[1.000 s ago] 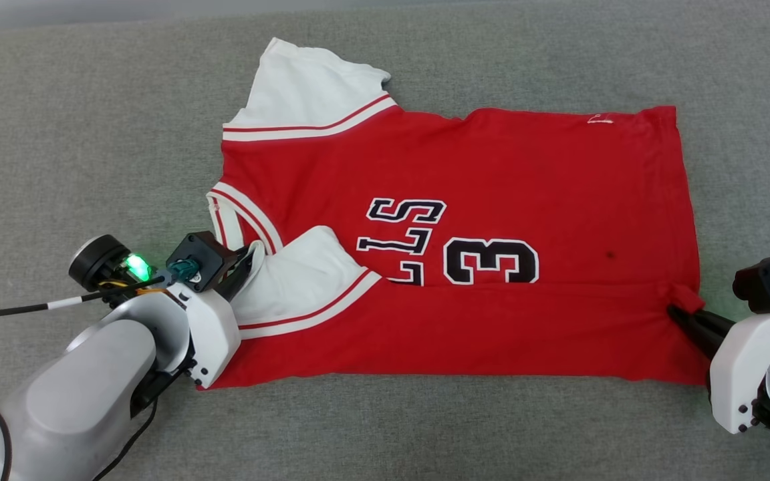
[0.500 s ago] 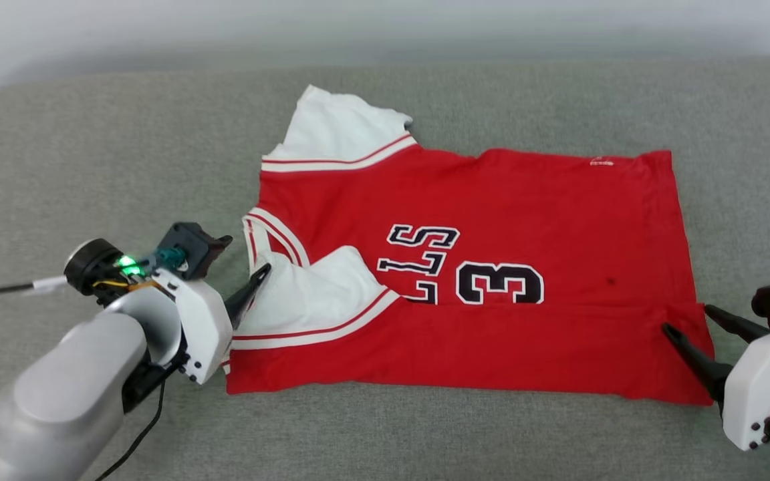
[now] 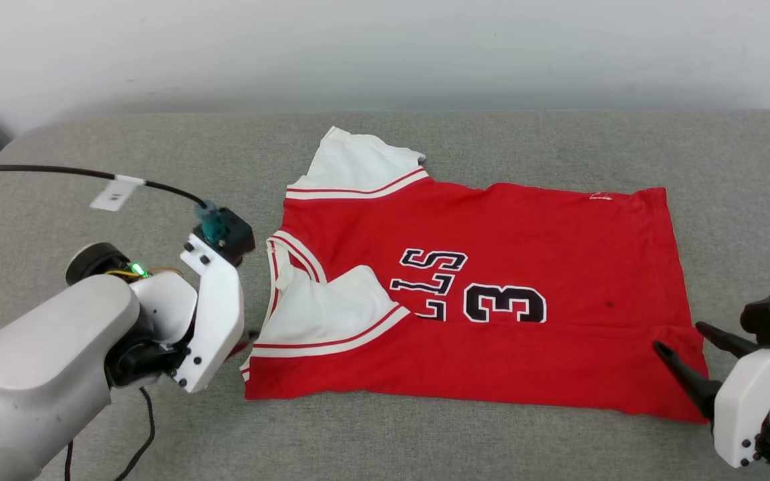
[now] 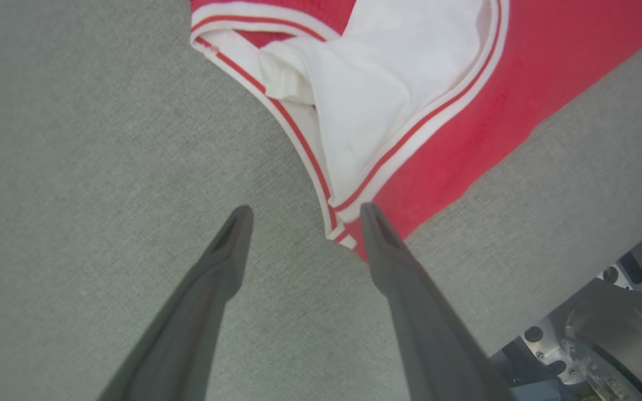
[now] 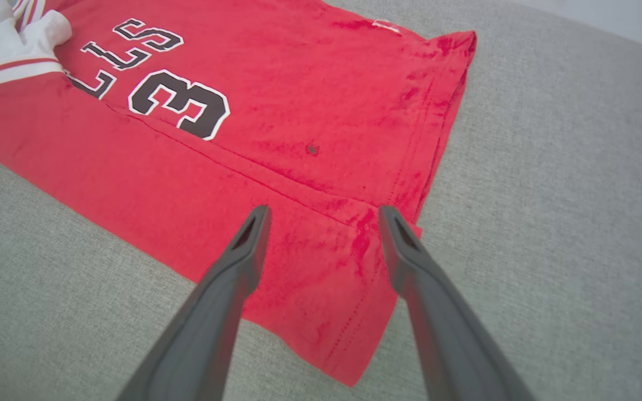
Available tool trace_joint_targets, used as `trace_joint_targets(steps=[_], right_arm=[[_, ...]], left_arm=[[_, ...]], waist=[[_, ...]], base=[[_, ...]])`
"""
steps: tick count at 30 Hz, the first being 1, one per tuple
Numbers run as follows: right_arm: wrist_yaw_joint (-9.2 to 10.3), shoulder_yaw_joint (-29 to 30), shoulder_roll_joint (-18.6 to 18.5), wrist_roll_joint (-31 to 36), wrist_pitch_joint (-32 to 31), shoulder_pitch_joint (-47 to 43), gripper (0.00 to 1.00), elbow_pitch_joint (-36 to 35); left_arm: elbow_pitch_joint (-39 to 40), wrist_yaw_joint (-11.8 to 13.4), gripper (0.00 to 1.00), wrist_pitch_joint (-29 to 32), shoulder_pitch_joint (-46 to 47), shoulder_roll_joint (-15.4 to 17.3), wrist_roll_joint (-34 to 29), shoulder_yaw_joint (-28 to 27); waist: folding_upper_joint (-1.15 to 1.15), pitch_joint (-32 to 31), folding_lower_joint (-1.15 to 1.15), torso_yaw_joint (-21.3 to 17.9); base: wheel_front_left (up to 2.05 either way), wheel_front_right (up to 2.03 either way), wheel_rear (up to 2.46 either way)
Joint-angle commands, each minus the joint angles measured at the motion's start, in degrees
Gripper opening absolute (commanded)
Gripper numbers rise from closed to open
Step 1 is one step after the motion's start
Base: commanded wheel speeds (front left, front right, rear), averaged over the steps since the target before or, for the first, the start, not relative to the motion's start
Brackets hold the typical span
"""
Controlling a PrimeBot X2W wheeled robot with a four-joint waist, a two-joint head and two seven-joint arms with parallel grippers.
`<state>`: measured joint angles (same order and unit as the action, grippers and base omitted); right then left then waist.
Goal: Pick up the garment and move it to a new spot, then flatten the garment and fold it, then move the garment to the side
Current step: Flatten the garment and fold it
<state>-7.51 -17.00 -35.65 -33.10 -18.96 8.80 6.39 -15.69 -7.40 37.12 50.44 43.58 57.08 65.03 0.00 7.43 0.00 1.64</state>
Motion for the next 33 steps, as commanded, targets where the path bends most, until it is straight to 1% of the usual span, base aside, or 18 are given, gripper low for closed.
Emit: trace_joint_targets(steps=[1,5,9,12,18,24,26,29,33], right_arm=[[0.05,-0.17,0.76,0.36,-0.65,-0.08,1.0,-0.53],[0.05,-0.93,1.09,0.55,-1.57,1.23,1.0,-1.01],[0.05,-1.64,1.37,0.55,-1.98,2.38,1.0,-0.78],[0.05,-2.34,1.45,0.36,-2.35,3.53,1.0,-0.53],[0.05,-3.57,2.01,0.02,-1.82,5.62,1.0,0.55],[0.05,-4.25,1.86,-0.53,-1.27,6.38,1.0,1.53],[0.05,-4.32,1.35,-0.92,-1.39,6.91,1.0,1.67],[0.05,-4.37,-0.13,-1.4,-2.2,8.22,1.0,1.04],[0.05,-5.27,-3.3,-1.98,-5.41,10.92,1.0,-0.61]], left_arm=[[0.23,0.07,1.0,4.3,1.18,0.07,1.23,1.29],[-0.74,0.16,1.0,11.18,2.55,-1.02,3.3,2.85],[-2.82,0.64,1.0,15.0,3.26,-2.81,4.15,3.93],[-4.61,0.74,1.0,17.42,3.85,-3.69,3.34,4.83],[-8.33,0.84,1.0,18.37,3.16,-4.24,2.81,5.6],[-10.44,0.64,1.0,17.77,0.29,-4.66,3.2,6.51],[-10.18,0.38,0.0,17.81,-0.82,-5.0,3.44,7.04],[-9.55,0.1,0.0,17.88,-1.39,-5.3,4.07,7.44],[-8.14,0.08,0.0,17.31,-0.35,-4.71,4.49,7.32]], waist=[[0.0,0.16,0.0,-0.16],[0.0,1.07,0.0,-0.84],[0.0,2.38,0.0,-1.8],[0.0,3.44,0.0,-2.75],[0.0,5.78,0.0,-4.55],[0.0,6.72,0.0,-5.13],[0.0,6.74,0.0,-5.17],[0.0,6.28,0.0,-4.99],[0.0,5.06,0.0,-4.53]], base=[[0.0,0.0,0.0],[0.0,0.0,0.0],[0.0,0.0,0.0],[0.0,0.0,0.0],[0.0,0.0,0.0],[0.0,0.0,0.0],[0.0,0.0,0.0],[0.0,0.0,0.0],[0.0,0.0,0.0]])
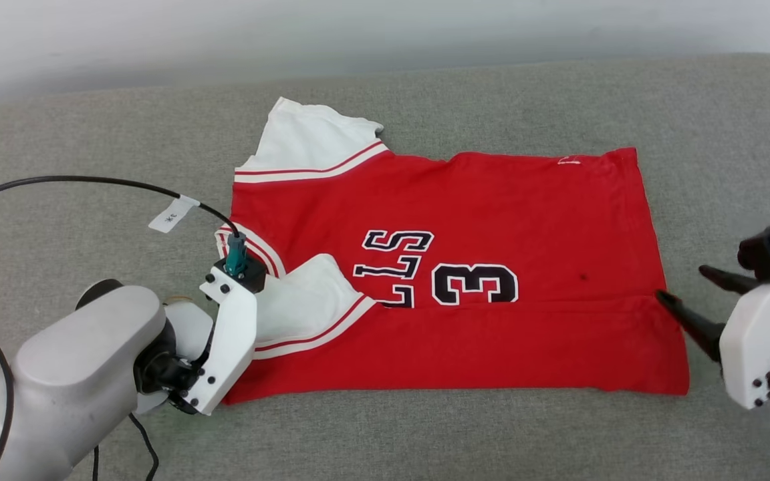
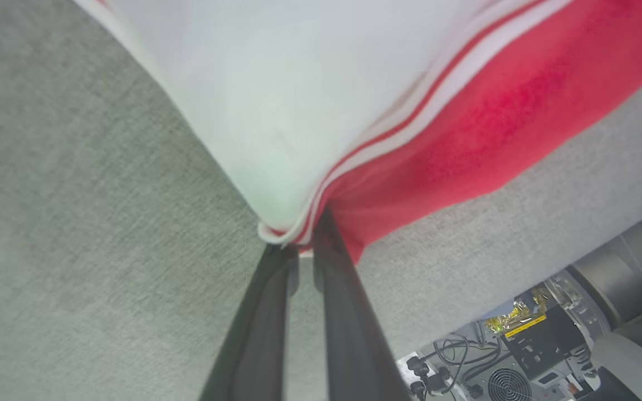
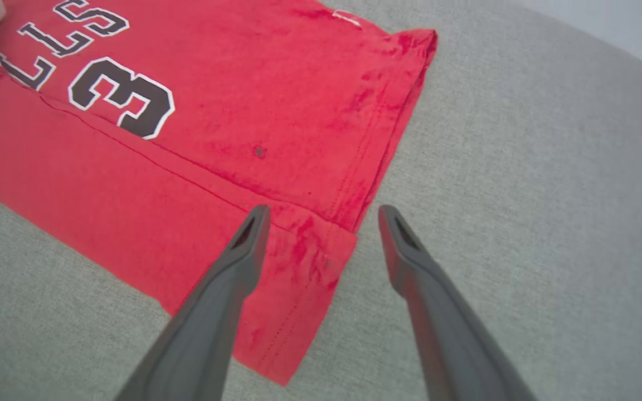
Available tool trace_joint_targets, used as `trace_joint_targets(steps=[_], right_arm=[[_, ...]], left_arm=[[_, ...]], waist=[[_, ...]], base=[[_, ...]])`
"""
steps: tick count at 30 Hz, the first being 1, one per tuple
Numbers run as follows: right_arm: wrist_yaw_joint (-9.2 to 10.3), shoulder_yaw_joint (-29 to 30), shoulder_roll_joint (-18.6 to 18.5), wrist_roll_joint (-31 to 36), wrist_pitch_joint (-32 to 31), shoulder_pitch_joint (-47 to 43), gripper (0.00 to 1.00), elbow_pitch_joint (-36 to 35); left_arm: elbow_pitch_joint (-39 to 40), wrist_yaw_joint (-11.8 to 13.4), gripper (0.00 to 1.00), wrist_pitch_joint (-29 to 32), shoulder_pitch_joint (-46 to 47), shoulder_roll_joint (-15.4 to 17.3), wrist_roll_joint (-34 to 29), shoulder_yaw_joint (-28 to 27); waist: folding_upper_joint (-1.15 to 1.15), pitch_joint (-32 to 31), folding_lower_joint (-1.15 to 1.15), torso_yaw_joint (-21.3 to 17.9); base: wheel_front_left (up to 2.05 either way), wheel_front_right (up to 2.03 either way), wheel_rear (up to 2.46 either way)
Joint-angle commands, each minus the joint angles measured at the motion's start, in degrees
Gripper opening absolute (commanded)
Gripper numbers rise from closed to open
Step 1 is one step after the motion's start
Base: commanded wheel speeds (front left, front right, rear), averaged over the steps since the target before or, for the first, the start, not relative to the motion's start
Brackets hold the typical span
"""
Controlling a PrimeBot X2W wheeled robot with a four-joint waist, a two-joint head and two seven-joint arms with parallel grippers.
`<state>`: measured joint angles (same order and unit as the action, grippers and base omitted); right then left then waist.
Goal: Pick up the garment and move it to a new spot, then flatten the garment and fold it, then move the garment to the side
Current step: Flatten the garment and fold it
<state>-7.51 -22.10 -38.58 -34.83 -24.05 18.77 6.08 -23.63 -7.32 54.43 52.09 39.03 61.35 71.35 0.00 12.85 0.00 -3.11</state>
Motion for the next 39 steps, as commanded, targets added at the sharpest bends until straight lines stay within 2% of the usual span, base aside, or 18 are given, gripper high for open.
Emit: trace_joint_targets(steps=[1,4,9,13,16,19,26,30,31,32,39], right_arm=[[0.05,-0.57,-1.4,-0.66,-1.74,1.78,1.0,-0.91],[0.05,-2.3,-5.15,-2.76,-7.4,4.07,1.0,-2.81],[0.05,-6.52,-11.39,-7.67,-20.51,7.4,1.0,-4.88],[0.05,-9.0,-13.17,-10.34,-28.32,8.48,1.0,-3.77],[0.05,-9.86,-11.66,-11.77,-31.29,7.68,1.0,-1.68],[0.05,-10.63,-9.75,-11.79,-31.4,6.34,1.0,0.85],[0.05,-13.32,-4.74,-12.3,-28.4,3.41,1.0,7.5],[0.04,-15.83,-3.36,-12.91,-26.39,3.08,1.0,9.01],[0.04,-16.14,-3.43,-13.14,-25.57,3.46,0.42,8.98],[0.04,-16.41,-3.55,-13.42,-24.78,4.11,0.0,8.92],[0.04,-16.71,-7.85,-15.05,-19.02,7.0,0.0,5.76]], left_arm=[[0.48,-0.02,0.0,-0.24,-1.75,0.05,0.37,0.97],[2.98,-0.05,0.0,-0.96,-1.0,0.76,0.79,1.02],[6.71,-0.06,0.0,-1.81,0.73,2.36,0.66,1.33],[8.48,-0.03,0.0,-2.45,1.69,2.7,0.51,1.52],[9.25,-0.02,0.0,-2.95,2.63,2.63,0.34,1.54],[9.62,-0.03,0.0,-3.55,2.99,2.41,0.35,1.66],[9.71,-0.03,0.0,-4.33,3.57,2.32,-0.09,1.85],[9.43,-0.03,0.0,-4.75,2.97,2.6,0.14,1.94],[9.37,-0.02,0.0,-4.84,2.6,2.76,0.15,1.94],[9.23,-0.02,0.0,-5.04,2.15,2.95,0.16,1.97],[8.55,-0.02,0.0,-6.79,-0.5,3.88,1.5,2.03]], waist=[[0.0,-0.62,0.0,0.33],[0.0,-1.26,0.0,0.82],[0.0,-1.24,0.0,1.74],[0.0,-0.4,0.0,2.71],[0.0,0.52,0.0,3.43],[0.0,1.53,0.0,4.09],[0.0,3.15,0.0,4.96],[0.0,3.24,0.0,4.79],[0.0,3.13,0.0,4.62],[0.0,2.84,0.0,4.38],[0.0,-1.22,0.0,3.53]], base=[[0.0,0.0,0.0],[0.0,0.0,0.0],[0.0,0.0,0.0],[0.0,0.0,0.0],[0.0,0.0,0.0],[0.0,0.0,0.0],[0.0,0.0,0.0],[0.0,0.0,0.0],[0.0,0.0,0.0],[0.0,0.0,0.0],[0.0,0.0,0.0]])
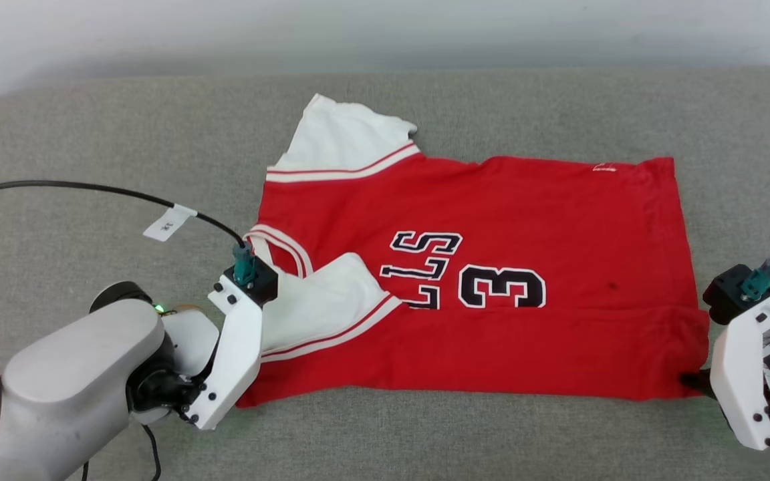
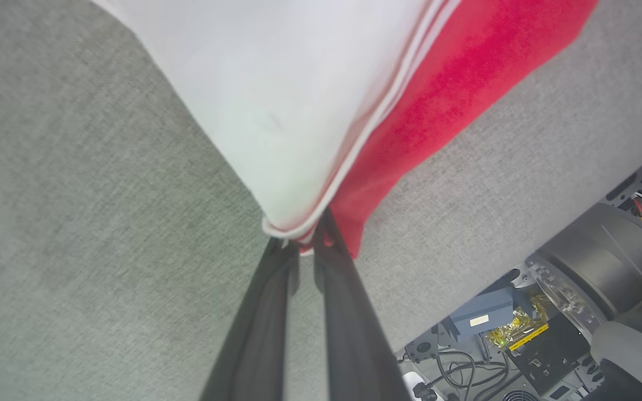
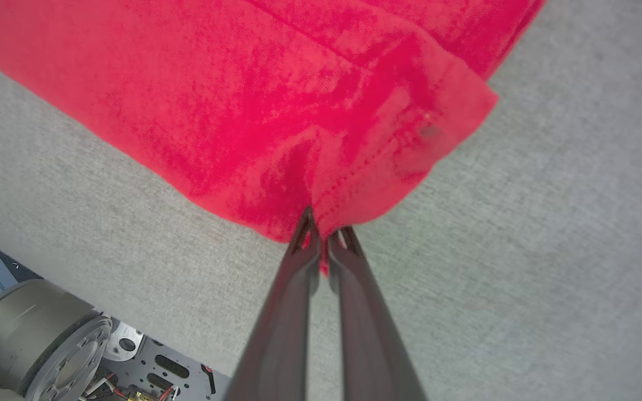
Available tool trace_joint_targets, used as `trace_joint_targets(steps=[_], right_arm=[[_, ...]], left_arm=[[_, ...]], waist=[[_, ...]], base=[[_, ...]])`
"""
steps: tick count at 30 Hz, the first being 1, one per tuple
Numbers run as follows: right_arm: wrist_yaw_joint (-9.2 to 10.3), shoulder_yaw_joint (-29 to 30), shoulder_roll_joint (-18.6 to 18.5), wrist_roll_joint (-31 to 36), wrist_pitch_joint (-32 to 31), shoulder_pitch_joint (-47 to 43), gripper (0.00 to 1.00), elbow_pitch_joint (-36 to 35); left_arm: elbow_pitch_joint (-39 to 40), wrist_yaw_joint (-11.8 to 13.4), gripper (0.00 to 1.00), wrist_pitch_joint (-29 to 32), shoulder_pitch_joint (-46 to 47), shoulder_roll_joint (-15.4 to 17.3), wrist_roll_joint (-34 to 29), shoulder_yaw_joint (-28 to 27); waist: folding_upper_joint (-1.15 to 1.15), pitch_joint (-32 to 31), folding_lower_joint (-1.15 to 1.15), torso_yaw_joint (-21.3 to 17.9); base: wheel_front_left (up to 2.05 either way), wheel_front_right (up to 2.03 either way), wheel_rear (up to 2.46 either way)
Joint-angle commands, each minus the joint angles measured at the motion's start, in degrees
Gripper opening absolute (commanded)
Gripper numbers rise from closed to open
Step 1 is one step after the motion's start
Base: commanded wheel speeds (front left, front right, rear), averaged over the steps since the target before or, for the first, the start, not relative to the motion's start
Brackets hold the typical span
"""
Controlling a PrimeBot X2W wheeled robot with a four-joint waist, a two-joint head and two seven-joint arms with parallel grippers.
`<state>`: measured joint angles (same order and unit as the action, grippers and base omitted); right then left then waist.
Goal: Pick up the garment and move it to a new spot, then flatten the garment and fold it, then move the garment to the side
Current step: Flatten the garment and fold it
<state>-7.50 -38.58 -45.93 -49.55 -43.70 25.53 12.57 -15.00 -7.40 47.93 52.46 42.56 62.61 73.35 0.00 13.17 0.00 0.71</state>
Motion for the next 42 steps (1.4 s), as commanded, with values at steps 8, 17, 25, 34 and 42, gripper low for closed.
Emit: trace_joint_targets(steps=[8,17,25,34,42], right_arm=[[0.03,-0.51,-7.47,-3.56,3.88,-4.05,0.0,-8.15],[0.04,1.0,-10.86,-3.83,3.37,-12.47,0.0,-11.23],[0.04,1.73,-6.34,-1.45,3.38,-14.97,0.0,-6.57],[0.04,8.9,-3.45,4.05,13.92,-16.45,1.0,-6.47],[0.04,24.48,5.38,13.91,30.2,-17.27,1.0,-6.99]], left_arm=[[3.05,0.05,0.0,-1.73,-4.7,3.61,2.24,0.06],[6.12,0.05,0.0,-2.62,-10.44,6.35,3.18,0.06],[2.48,0.05,0.0,-4.57,-13.68,3.66,2.03,0.05],[3.59,0.11,1.0,-10.27,-11.65,5.39,0.91,-1.85],[2.95,2.79,1.0,-18.56,-8.16,6.93,-3.65,-6.03]], waist=[[0.0,-6.29,0.0,-0.08],[0.0,-6.67,0.0,0.08],[0.0,-5.49,0.0,0.52],[0.0,-8.55,0.0,1.21],[0.0,-10.23,0.0,0.53]], base=[[0.0,0.0,0.0],[0.0,0.0,0.0],[0.0,0.0,0.0],[0.0,0.0,0.0],[0.0,0.0,0.0]])
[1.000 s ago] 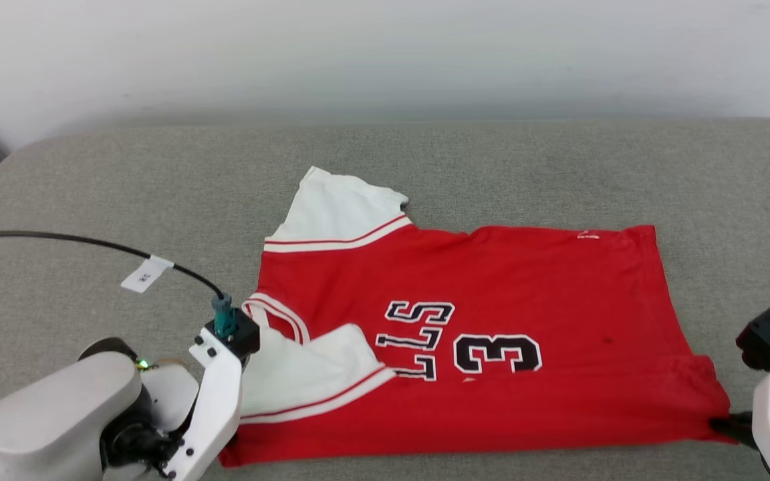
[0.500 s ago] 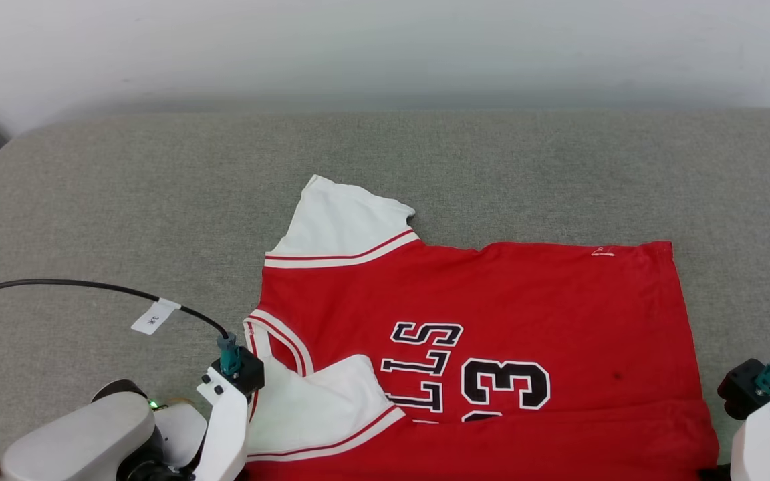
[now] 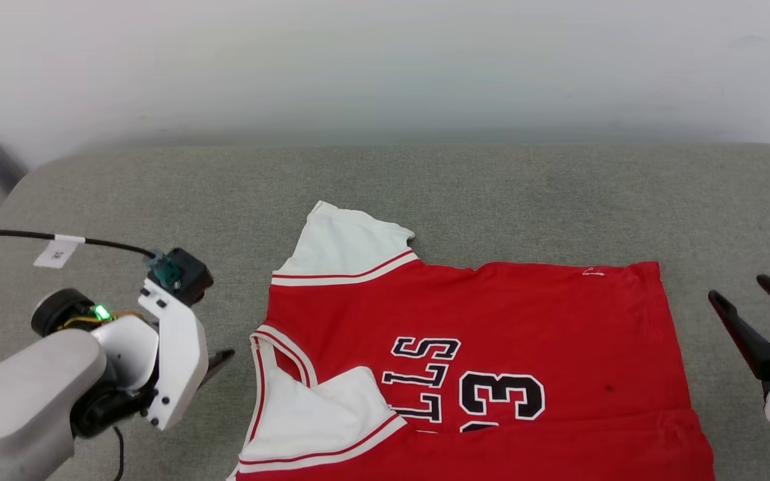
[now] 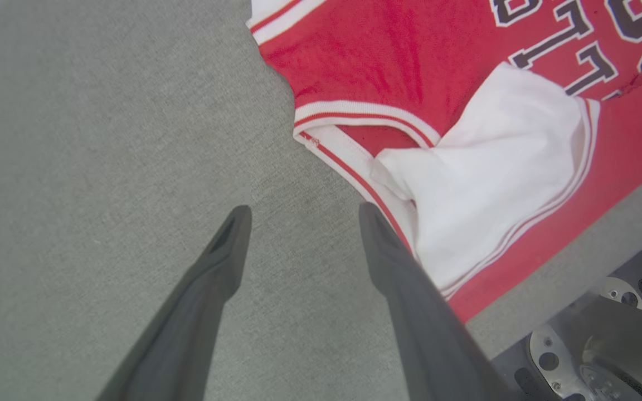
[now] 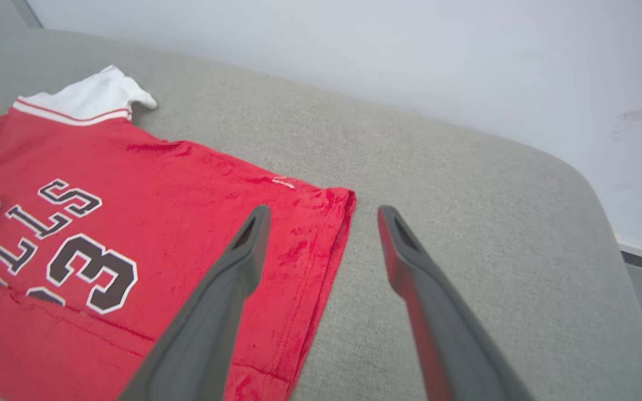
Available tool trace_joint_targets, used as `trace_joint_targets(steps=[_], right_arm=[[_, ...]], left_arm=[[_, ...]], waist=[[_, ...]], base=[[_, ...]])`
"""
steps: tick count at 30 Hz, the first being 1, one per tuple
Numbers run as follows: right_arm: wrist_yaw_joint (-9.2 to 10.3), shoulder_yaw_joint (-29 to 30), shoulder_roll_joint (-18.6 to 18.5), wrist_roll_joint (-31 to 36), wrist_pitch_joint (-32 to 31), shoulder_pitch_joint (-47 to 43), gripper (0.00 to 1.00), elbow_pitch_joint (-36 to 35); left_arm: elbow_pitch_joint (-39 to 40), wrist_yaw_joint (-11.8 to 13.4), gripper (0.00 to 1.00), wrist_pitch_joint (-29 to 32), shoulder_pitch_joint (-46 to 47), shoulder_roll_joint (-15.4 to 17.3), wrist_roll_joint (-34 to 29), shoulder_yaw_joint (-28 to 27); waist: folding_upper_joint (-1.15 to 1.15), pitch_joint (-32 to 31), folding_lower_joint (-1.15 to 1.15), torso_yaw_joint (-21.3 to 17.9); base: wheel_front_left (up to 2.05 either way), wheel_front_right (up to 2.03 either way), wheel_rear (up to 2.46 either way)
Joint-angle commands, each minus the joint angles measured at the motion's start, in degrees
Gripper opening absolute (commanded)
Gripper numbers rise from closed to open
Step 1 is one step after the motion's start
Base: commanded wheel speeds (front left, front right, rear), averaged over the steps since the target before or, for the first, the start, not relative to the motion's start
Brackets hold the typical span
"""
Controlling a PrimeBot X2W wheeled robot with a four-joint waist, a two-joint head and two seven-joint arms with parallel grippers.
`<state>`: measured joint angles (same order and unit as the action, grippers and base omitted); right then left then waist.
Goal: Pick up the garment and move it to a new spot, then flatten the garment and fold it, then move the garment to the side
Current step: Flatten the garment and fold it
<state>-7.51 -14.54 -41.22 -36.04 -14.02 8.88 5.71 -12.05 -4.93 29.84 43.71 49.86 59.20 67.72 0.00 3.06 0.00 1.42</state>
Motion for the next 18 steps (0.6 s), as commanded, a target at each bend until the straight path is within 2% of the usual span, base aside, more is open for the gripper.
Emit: trace_joint_targets(steps=[1,5,10,13,18], right_arm=[[0.05,2.6,2.37,2.17,2.35,-1.16,1.0,-0.28],[0.05,9.99,10.01,8.25,9.25,-3.02,1.0,-3.61],[0.05,16.22,19.68,14.76,14.81,-6.68,1.0,-9.66],[0.05,18.12,24.71,17.46,16.98,-8.67,1.0,-13.62],[0.05,19.24,30.56,20.41,19.19,-10.57,1.0,-18.22]], left_arm=[[-0.33,1.02,1.0,-1.82,1.28,-0.76,-1.08,-0.94],[-2.35,2.9,1.0,-6.74,3.7,-2.13,-4.61,-2.5],[-5.49,3.44,1.0,-9.78,8.21,-4.76,-6.56,-4.47],[-7.91,3.35,1.0,-9.24,11.7,-6.07,-6.64,-5.67],[-12.18,2.63,1.0,-4.82,18.3,-8.62,-4.51,-7.77]], waist=[[0.0,-0.16,0.0,-0.31],[0.0,0.06,0.0,-1.09],[0.0,1.32,0.0,-2.64],[0.0,2.87,0.0,-3.92],[0.0,7.02,0.0,-6.5]], base=[[0.0,0.0,0.0],[0.0,0.0,0.0],[0.0,0.0,0.0],[0.0,0.0,0.0],[0.0,0.0,0.0]])
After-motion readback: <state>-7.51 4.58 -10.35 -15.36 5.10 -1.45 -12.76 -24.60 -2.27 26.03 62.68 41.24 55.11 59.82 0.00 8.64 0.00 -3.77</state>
